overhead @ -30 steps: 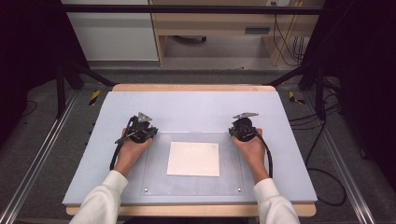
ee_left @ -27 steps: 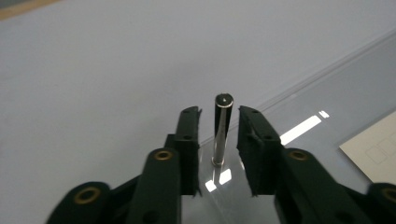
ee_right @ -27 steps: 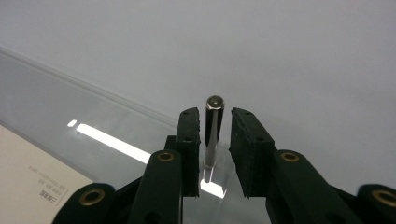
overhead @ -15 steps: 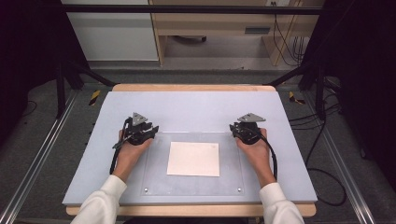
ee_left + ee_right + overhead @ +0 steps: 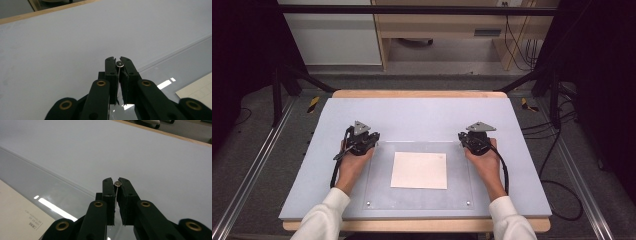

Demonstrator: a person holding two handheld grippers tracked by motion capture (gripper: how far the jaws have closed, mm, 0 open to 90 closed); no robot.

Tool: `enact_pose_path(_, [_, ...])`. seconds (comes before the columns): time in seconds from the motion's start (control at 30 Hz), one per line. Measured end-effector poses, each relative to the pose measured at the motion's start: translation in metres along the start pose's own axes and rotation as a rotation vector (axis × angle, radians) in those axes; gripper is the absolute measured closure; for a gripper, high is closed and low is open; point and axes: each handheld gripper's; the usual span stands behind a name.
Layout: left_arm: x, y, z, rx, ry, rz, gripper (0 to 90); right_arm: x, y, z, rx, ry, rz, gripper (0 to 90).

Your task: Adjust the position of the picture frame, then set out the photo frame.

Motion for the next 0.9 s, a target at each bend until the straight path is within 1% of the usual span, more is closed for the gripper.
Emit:
enact_pose_path(0.2, [0.001, 0.000, 0.000, 0.003, -0.009, 0.009, 84.5, 0.001, 0.000, 0.000, 0.004, 0.011, 0.005, 85.3])
enact_pose_path(0.27, [0.002, 0.000, 0.000, 0.003, -0.014, 0.015, 84.6, 0.002, 0.000, 0.001, 0.003, 0.018, 0.015, 85.5])
enact_pose_path(0.3, [0.004, 0.000, 0.000, 0.003, -0.005, 0.028, 84.6, 0.003, 0.000, 0.000, 0.004, 0.015, 0.021, 85.5])
enact_pose_path(0.33, [0.004, 0.000, 0.000, 0.003, -0.005, 0.028, 84.7, 0.003, 0.000, 0.000, 0.004, 0.015, 0.021, 85.5])
enact_pose_path(0.37, [0.007, 0.001, 0.000, 0.003, -0.006, 0.053, 84.7, 0.006, 0.000, 0.000, 0.005, 0.023, 0.050, 85.6])
enact_pose_path(0.4, [0.009, 0.001, 0.000, 0.002, -0.008, 0.068, 84.7, 0.008, 0.001, 0.000, 0.007, 0.029, 0.058, 85.6])
enact_pose_path(0.43, [0.009, 0.001, 0.000, 0.002, -0.008, 0.068, 84.8, 0.008, 0.001, 0.000, 0.007, 0.029, 0.058, 85.6])
enact_pose_path(0.47, [0.012, 0.002, 0.001, -0.004, -0.007, 0.089, 84.7, 0.011, 0.001, -0.001, 0.010, 0.029, 0.085, 85.7])
enact_pose_path(0.5, [0.014, 0.002, 0.002, -0.010, -0.004, 0.101, 84.8, 0.012, 0.002, -0.002, 0.011, 0.029, 0.093, 85.7])
enact_pose_path(0.53, [0.014, 0.002, 0.002, -0.010, -0.004, 0.101, 84.8, 0.014, 0.002, -0.003, 0.016, 0.034, 0.102, 85.7])
enact_pose_path(0.57, [0.016, 0.003, 0.003, -0.014, -0.004, 0.116, 84.8, 0.015, 0.002, -0.003, 0.015, 0.041, 0.111, 85.8])
enact_pose_path(0.63, [0.017, 0.004, 0.003, -0.014, -0.001, 0.124, 84.8, 0.016, 0.003, -0.003, 0.017, 0.041, 0.116, 85.7])
enact_pose_path(0.67, [0.018, 0.004, 0.004, -0.020, 0.001, 0.136, 84.8, 0.019, 0.003, -0.004, 0.018, 0.054, 0.140, 85.7])
enact_pose_path(0.7, [0.019, 0.005, 0.004, -0.023, -0.003, 0.142, 84.8, 0.019, 0.003, -0.004, 0.018, 0.054, 0.140, 85.7])
enact_pose_path(0.73, [0.020, 0.005, 0.005, -0.027, 0.002, 0.151, 84.8, 0.021, 0.004, -0.005, 0.022, 0.059, 0.160, 85.7])
enact_pose_path(0.77, [0.021, 0.006, 0.005, -0.027, 0.000, 0.153, 84.8, 0.023, 0.004, -0.005, 0.025, 0.063, 0.169, 85.7])
enact_pose_path(0.83, [0.025, 0.008, 0.007, -0.036, -0.004, 0.178, 84.9, 0.025, 0.006, -0.007, 0.029, 0.073, 0.186, 85.7])
enact_pose_path(0.87, [0.025, 0.008, 0.007, -0.036, -0.004, 0.178, 84.9, 0.025, 0.006, -0.007, 0.029, 0.073, 0.186, 85.7])
enact_pose_path(0.9, [0.029, 0.010, 0.009, -0.047, -0.008, 0.207, 84.9, 0.029, 0.008, -0.009, 0.038, 0.095, 0.207, 85.7])
Point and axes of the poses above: each handheld gripper's, and its own axes: y roughly forward along the jaws, x roughly out of its top, z roughly to its left, and after that the axes turned 7 degrees about x, right-handed
